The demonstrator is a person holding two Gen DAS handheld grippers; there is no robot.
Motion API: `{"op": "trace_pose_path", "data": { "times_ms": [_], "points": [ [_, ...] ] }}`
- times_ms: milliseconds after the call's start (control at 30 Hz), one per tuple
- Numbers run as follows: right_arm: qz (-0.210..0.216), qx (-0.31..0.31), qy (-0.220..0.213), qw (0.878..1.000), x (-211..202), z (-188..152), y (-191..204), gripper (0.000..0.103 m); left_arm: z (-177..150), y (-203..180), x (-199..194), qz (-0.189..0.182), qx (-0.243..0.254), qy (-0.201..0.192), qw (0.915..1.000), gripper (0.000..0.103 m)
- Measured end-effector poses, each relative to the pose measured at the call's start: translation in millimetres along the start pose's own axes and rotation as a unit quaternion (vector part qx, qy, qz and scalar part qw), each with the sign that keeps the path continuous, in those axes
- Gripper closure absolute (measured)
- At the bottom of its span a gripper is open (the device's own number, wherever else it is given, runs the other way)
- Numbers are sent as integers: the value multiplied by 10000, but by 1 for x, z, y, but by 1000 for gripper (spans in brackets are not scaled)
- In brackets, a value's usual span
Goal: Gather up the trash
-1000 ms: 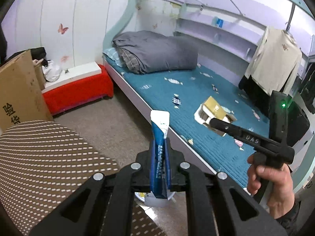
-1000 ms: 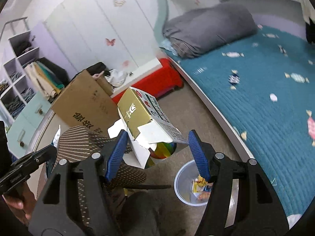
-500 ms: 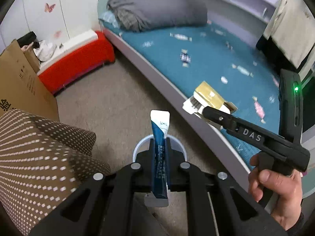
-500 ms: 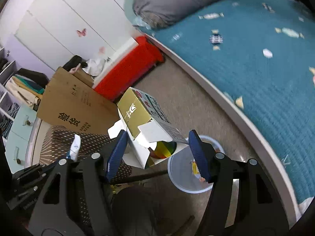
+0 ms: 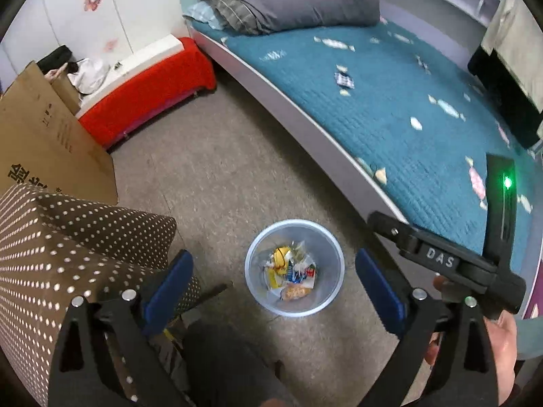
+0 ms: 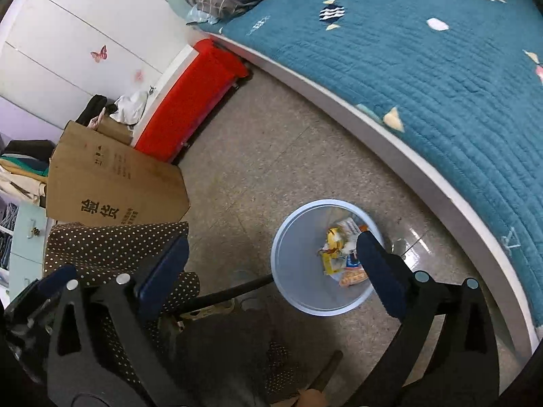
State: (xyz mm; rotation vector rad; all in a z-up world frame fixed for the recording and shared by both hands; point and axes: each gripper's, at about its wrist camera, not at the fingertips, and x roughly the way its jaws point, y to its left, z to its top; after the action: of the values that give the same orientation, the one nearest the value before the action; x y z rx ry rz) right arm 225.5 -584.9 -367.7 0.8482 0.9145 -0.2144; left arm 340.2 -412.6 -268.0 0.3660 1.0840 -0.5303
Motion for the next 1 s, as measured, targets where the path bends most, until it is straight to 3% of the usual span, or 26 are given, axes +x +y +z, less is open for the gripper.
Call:
{"op": "trace_pose_path", "data": {
  "times_ms": [233,367,633,767,1000],
  "points": [
    [-189,-177,-350,9991,-48,-2,10,6,-18,3,-49,-78,-139,-558,9983,8],
    [-209,-380,-626,9971,-83,-8,34,6,-32,8,-92,203,-91,-1097,9937,8],
    [11,-1143,-1243,9856,-162,-42,123,6,-70,40,-179,388,-354,-1918,9800,7],
    [249,-1737,-1574,9718,-201,-73,184,6,-97,64,-226,666,-540,-2331,9687,7],
    [392,-2462,-2032,9469,-253,-120,260,6,-151,112,-305,1182,-1216,-2969,9397,5]
  ]
}}
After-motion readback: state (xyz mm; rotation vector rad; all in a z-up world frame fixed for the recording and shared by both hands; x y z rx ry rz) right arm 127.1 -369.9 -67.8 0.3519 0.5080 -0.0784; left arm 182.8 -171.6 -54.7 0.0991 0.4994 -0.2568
